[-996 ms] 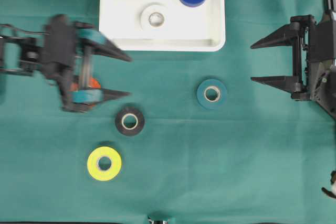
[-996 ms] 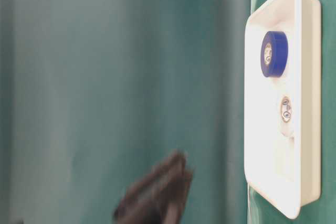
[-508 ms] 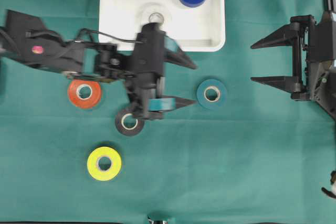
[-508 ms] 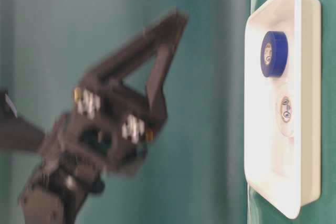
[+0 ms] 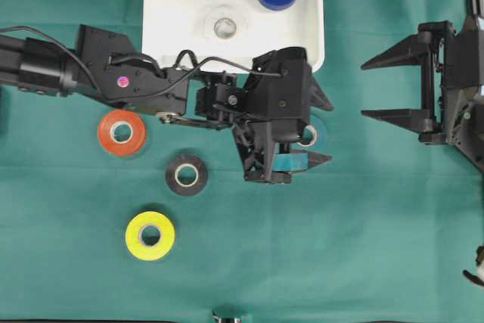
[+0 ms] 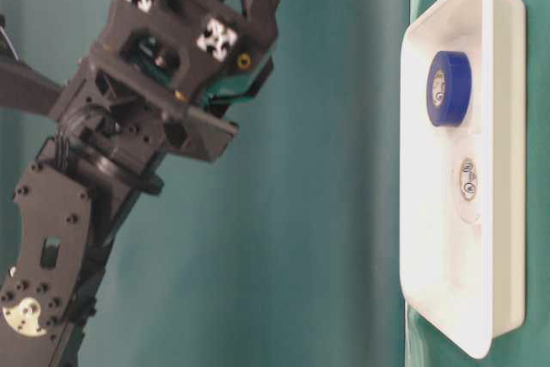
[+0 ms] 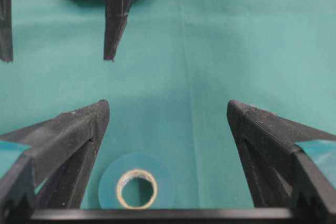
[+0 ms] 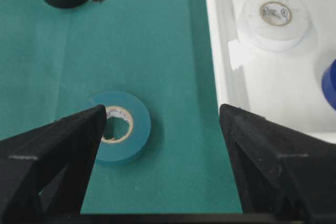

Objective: Pick up the tape from a random location and place it into the white case.
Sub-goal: 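Move the left gripper over the teal tape roll, then lower the left gripper and close it on the teal tape roll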

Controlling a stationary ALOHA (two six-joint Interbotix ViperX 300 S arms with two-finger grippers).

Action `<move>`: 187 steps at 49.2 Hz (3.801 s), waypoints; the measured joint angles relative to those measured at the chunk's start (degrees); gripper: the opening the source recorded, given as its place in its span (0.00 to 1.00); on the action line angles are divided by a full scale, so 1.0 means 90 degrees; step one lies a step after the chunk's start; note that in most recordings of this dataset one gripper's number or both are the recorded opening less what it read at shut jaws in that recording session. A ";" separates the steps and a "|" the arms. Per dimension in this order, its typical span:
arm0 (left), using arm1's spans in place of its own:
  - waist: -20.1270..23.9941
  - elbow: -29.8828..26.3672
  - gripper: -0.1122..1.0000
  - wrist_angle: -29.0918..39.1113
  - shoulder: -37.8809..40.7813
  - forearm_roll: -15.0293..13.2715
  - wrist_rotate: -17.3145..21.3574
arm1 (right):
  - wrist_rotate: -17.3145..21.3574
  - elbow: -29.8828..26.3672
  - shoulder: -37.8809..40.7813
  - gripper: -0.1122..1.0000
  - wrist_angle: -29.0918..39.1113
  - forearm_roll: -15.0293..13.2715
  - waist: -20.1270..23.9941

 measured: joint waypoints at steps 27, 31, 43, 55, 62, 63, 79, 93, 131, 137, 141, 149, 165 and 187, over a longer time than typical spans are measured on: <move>0.0000 -0.0791 0.95 0.1602 0.0361 0.0000 -0.0098 | 0.0000 0.0000 -0.0010 0.84 0.0000 0.0000 -0.0020; 0.0010 -0.1123 0.95 0.2168 0.0498 0.0000 -0.0078 | 0.0000 0.0000 -0.0010 0.84 0.0000 -0.0010 -0.0020; 0.0039 -0.2148 0.95 0.3828 0.0918 0.0029 -0.0049 | 0.0000 0.0000 0.0000 0.84 0.0010 -0.0010 -0.0020; 0.0078 -0.3096 0.95 0.4863 0.1318 0.0059 -0.0020 | 0.0000 0.0000 0.0029 0.84 0.0000 -0.0010 -0.0029; 0.0078 -0.3213 0.95 0.4990 0.1357 0.0059 -0.0020 | 0.0000 0.0000 0.0049 0.84 0.0010 0.0000 -0.0029; 0.0078 -0.3213 0.95 0.4990 0.1357 0.0059 -0.0020 | 0.0000 0.0000 0.0059 0.84 0.0010 -0.0010 -0.0029; 0.0078 -0.3203 0.95 0.5010 0.1367 0.0059 -0.0020 | 0.0000 0.0000 0.0068 0.84 0.0010 -0.0010 -0.0020; 0.0068 -0.2803 0.95 0.4609 0.1357 0.0059 -0.0049 | 0.0000 0.0000 0.0068 0.84 0.0010 0.0000 -0.0020; 0.0059 -0.1816 0.95 0.3066 0.2158 0.0059 -0.0078 | 0.0000 0.0000 0.0127 0.84 0.0010 -0.0010 -0.0098; 0.0059 -0.1816 0.95 0.3027 0.2285 0.0068 -0.0078 | 0.0000 0.0000 0.0156 0.84 0.0010 0.0000 -0.0098; 0.0059 -0.1826 0.95 0.3008 0.2344 0.0059 -0.0078 | 0.0000 0.0000 0.0176 0.84 0.0010 -0.0010 -0.0098; 0.0039 -0.1836 0.95 0.2949 0.2461 0.0068 -0.0078 | 0.0000 0.0000 0.0205 0.84 0.0000 -0.0010 -0.0107; 0.0029 -0.1846 0.95 0.2900 0.2529 0.0059 -0.0088 | 0.0000 0.0000 0.0215 0.84 0.0000 -0.0010 -0.0117; 0.0039 -0.1846 0.74 0.2979 0.2539 0.0088 -0.0078 | 0.0000 0.0000 0.0215 0.84 0.0010 0.0000 -0.0127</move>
